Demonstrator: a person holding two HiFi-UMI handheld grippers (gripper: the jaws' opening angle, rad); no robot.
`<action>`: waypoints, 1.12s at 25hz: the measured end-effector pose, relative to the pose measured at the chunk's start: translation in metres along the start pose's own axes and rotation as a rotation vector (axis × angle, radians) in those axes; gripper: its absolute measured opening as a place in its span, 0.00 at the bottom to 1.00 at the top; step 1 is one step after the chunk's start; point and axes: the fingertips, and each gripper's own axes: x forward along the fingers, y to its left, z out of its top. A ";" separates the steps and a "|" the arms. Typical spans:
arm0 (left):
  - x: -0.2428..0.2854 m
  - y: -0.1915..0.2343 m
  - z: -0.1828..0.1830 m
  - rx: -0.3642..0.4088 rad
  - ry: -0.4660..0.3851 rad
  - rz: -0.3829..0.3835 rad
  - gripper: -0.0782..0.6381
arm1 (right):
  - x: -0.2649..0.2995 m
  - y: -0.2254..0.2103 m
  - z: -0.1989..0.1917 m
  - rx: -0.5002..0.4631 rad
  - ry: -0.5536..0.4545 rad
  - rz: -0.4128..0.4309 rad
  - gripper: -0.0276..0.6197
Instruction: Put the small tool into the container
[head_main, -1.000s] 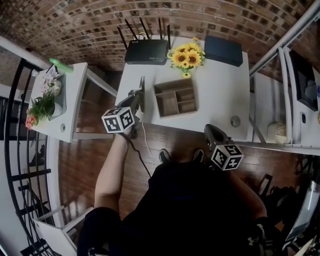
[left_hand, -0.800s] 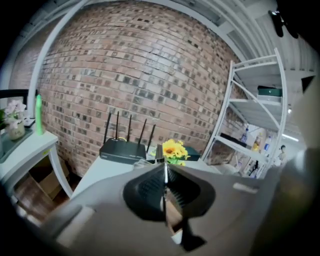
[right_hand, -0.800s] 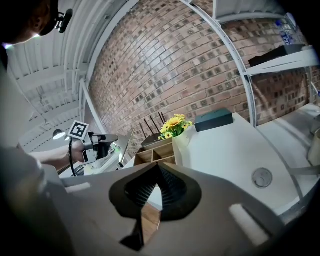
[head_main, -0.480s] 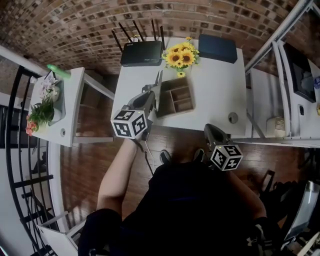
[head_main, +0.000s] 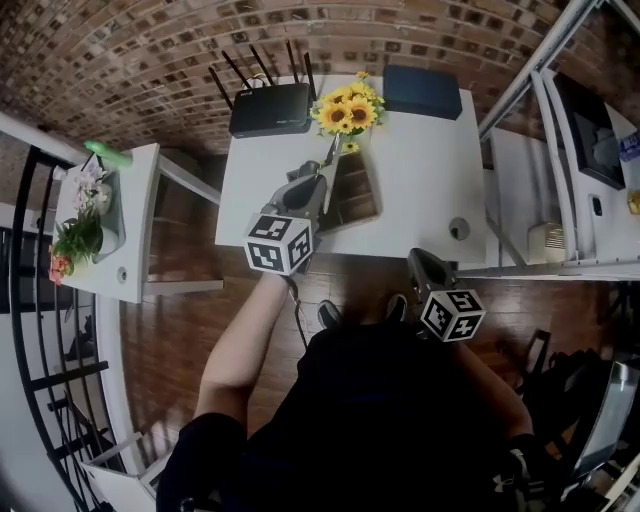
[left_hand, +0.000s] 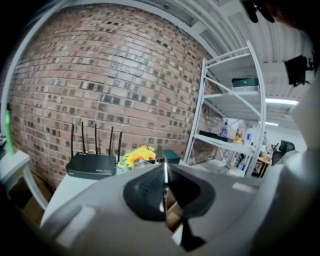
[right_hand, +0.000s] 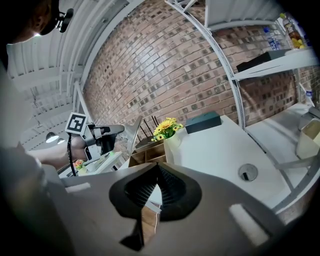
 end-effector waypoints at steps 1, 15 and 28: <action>0.005 -0.002 -0.001 0.016 0.002 -0.006 0.12 | -0.002 -0.001 0.000 0.001 0.000 -0.006 0.06; 0.064 -0.028 -0.019 0.172 -0.012 -0.084 0.12 | -0.029 -0.034 -0.001 0.037 -0.017 -0.103 0.06; 0.084 -0.019 -0.082 0.354 0.062 -0.089 0.12 | -0.028 -0.041 -0.002 0.053 0.000 -0.106 0.06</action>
